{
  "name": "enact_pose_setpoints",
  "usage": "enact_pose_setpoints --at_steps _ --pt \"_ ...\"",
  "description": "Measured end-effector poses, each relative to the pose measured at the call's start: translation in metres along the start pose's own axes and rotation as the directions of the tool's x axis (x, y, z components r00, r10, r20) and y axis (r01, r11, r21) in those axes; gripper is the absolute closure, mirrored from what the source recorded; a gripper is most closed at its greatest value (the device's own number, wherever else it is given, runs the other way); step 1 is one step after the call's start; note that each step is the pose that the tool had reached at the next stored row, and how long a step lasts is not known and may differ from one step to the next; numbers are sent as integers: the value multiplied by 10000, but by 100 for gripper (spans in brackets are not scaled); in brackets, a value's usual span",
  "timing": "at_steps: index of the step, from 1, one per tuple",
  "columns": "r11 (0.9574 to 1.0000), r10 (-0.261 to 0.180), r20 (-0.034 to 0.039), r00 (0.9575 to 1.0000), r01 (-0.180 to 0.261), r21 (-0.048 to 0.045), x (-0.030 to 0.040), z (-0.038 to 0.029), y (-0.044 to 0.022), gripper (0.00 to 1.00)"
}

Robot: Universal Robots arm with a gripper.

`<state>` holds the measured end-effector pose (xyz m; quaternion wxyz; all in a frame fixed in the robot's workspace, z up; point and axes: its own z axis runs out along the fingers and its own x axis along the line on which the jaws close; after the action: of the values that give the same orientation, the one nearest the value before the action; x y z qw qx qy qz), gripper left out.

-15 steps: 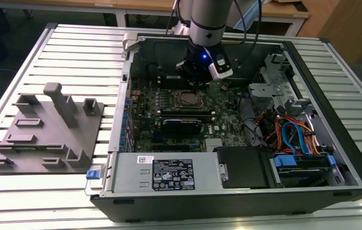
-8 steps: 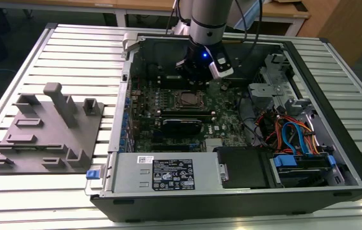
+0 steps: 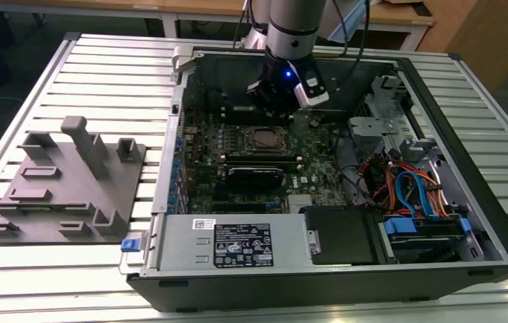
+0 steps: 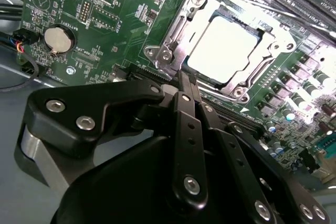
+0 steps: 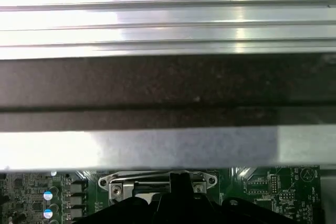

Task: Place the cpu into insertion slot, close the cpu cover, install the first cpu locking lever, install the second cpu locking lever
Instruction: 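Install the second cpu locking lever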

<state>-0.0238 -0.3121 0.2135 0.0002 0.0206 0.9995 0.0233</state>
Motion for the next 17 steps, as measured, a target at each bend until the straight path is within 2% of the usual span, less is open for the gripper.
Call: enact_pose_setpoints --at_steps 9,17 --pt "10000 0 0 10000 0 4 -4 -4 -81 90" --pt "10000 1 0 10000 -1 4 -4 -5 -99 90"
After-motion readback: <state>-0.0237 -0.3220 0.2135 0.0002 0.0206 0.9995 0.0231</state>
